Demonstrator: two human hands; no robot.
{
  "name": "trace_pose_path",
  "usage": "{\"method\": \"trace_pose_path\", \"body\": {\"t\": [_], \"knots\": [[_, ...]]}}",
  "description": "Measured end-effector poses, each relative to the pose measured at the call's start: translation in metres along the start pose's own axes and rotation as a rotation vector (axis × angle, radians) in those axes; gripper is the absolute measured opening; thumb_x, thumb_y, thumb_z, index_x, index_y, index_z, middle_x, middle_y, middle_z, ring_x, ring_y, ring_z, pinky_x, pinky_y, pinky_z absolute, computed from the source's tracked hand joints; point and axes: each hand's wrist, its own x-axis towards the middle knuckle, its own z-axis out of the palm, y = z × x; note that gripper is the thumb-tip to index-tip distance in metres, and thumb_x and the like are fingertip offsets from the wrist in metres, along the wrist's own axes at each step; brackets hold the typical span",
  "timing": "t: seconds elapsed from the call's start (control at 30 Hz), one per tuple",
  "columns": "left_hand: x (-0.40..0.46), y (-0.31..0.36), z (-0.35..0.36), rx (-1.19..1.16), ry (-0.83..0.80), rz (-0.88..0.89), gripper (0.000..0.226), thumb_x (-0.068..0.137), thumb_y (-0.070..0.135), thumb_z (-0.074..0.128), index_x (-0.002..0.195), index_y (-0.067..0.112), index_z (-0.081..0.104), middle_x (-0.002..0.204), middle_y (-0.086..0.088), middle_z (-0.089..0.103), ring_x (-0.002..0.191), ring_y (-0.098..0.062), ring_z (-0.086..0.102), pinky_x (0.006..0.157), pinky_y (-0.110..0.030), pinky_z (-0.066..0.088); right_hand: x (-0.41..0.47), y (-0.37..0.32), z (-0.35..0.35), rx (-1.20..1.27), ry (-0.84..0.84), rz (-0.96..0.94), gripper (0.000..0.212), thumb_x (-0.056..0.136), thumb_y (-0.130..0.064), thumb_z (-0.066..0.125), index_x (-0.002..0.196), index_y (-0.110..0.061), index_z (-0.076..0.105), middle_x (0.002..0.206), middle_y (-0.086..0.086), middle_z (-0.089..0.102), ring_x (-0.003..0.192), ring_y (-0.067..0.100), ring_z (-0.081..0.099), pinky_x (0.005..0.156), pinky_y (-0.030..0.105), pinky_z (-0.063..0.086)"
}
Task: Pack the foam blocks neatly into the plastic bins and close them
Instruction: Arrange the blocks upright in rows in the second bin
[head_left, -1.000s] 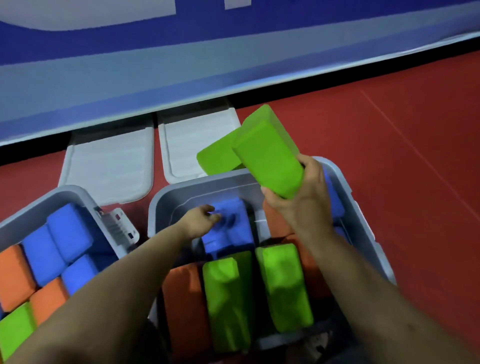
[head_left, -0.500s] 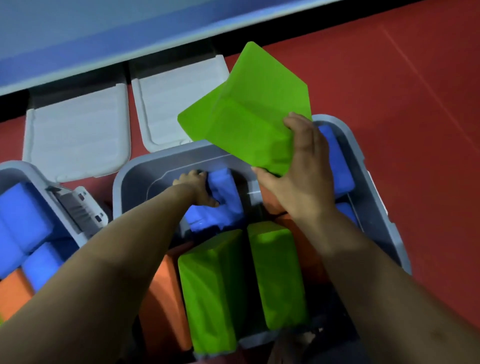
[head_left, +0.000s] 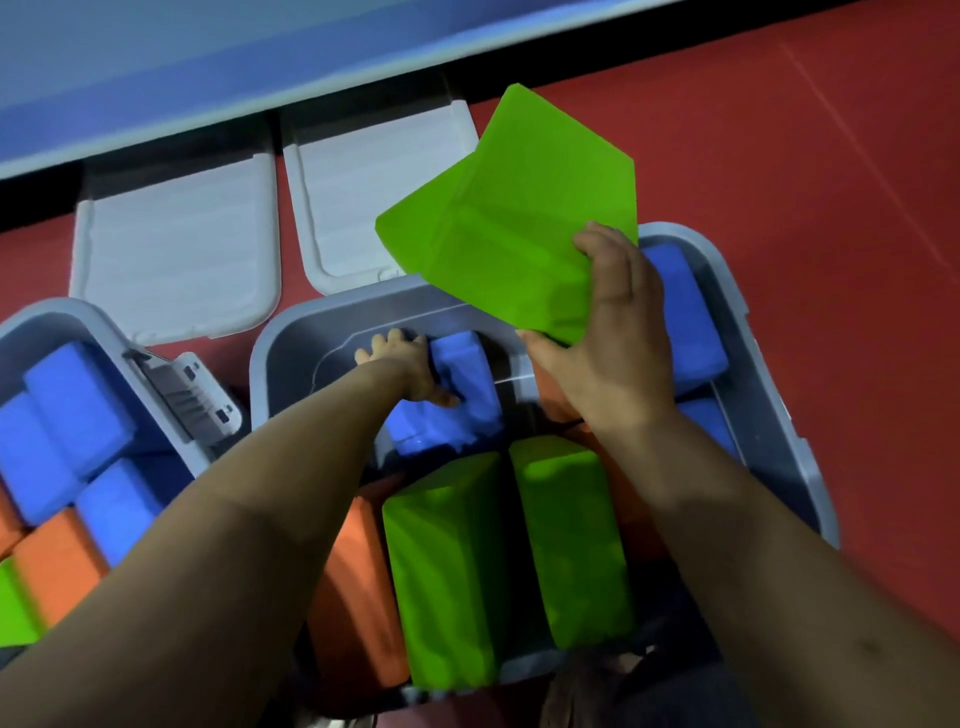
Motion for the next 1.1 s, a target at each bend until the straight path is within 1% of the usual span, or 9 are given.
{"method": "trace_pose_path", "body": {"t": [0.2,0.37,0.57,0.67,0.7,0.8,0.93,1.03,1.1], "knots": [[0.003,0.005,-0.001,-0.003,-0.051,-0.039,0.123,0.052,0.078,0.072,0.149,0.021,0.024,0.145,-0.013,0.022,0.129,-0.036,0.027,0.105,-0.048,0.026,0.003,-0.001,0.002,0.005,-0.007,-0.006,0.071,0.06,-0.025,0.078,0.12,0.001,0.052,0.129,0.021,0.052,0.12,0.026,0.036,0.103,0.035,0.028],[0.013,0.012,-0.004,-0.121,-0.108,-0.126,0.133,0.042,0.086,0.068,0.146,0.016,0.024,0.139,-0.016,0.021,0.13,-0.036,0.024,0.111,-0.048,0.026,0.002,-0.002,0.002,-0.004,-0.012,-0.004,0.073,0.057,-0.021,0.083,0.12,0.002,0.053,0.128,0.021,0.053,0.119,0.027,0.038,0.103,0.033,0.028],[0.003,0.009,-0.01,-0.197,-0.094,-0.101,0.135,0.045,0.074,0.078,0.148,0.011,0.019,0.147,-0.016,0.028,0.136,-0.036,0.031,0.11,-0.048,0.032,0.004,-0.008,-0.001,0.027,-0.028,0.045,0.077,0.059,-0.02,0.086,0.124,0.002,0.052,0.131,0.02,0.05,0.124,0.034,0.044,0.103,0.027,0.025],[-0.002,-0.002,-0.02,-0.222,-0.091,-0.015,0.145,0.028,0.083,0.075,0.146,0.011,0.03,0.144,-0.009,0.044,0.13,-0.03,0.044,0.108,-0.042,0.037,0.005,-0.01,-0.002,0.042,-0.037,0.067,0.077,0.059,-0.019,0.085,0.125,0.002,0.051,0.133,0.02,0.049,0.124,0.037,0.044,0.103,0.027,0.024],[-0.007,-0.005,-0.023,-0.215,-0.095,0.011,0.144,0.029,0.082,0.075,0.145,0.01,0.031,0.143,-0.008,0.046,0.129,-0.029,0.045,0.107,-0.041,0.037,0.005,-0.011,-0.002,0.043,-0.045,0.072,0.077,0.059,-0.018,0.085,0.125,0.001,0.05,0.133,0.02,0.048,0.125,0.037,0.043,0.103,0.027,0.024],[-0.027,-0.008,-0.022,-0.137,-0.096,0.059,0.12,0.054,0.067,0.079,0.142,0.004,0.027,0.142,-0.012,0.04,0.13,-0.032,0.041,0.105,-0.039,0.038,0.005,-0.012,-0.002,0.051,-0.061,0.073,0.077,0.06,-0.018,0.085,0.126,0.001,0.05,0.134,0.019,0.048,0.126,0.037,0.042,0.103,0.027,0.023],[-0.053,-0.009,-0.016,0.0,0.034,0.111,0.101,0.055,0.069,0.076,0.13,0.011,0.042,0.132,-0.012,0.041,0.126,-0.035,0.04,0.103,-0.048,0.036,0.007,-0.015,-0.006,0.077,-0.069,0.09,0.077,0.06,-0.02,0.084,0.126,-0.001,0.049,0.134,0.017,0.048,0.126,0.034,0.042,0.103,0.025,0.023],[-0.071,-0.016,-0.032,-0.134,0.137,0.077,0.094,0.062,0.065,0.075,0.129,0.006,0.043,0.13,-0.017,0.044,0.122,-0.034,0.043,0.101,-0.037,0.036,0.009,-0.018,-0.013,0.101,-0.04,0.1,0.075,0.06,-0.021,0.083,0.124,0.0,0.05,0.128,0.017,0.051,0.12,0.035,0.046,0.101,0.028,0.028],[-0.088,-0.019,-0.049,-0.272,0.187,0.054,0.09,0.065,0.063,0.075,0.126,0.005,0.045,0.127,-0.015,0.05,0.118,-0.032,0.048,0.093,-0.034,0.041,0.012,-0.022,-0.019,0.13,-0.025,0.105,0.074,0.06,-0.021,0.083,0.123,0.002,0.05,0.125,0.019,0.052,0.117,0.037,0.049,0.099,0.028,0.03]]}}
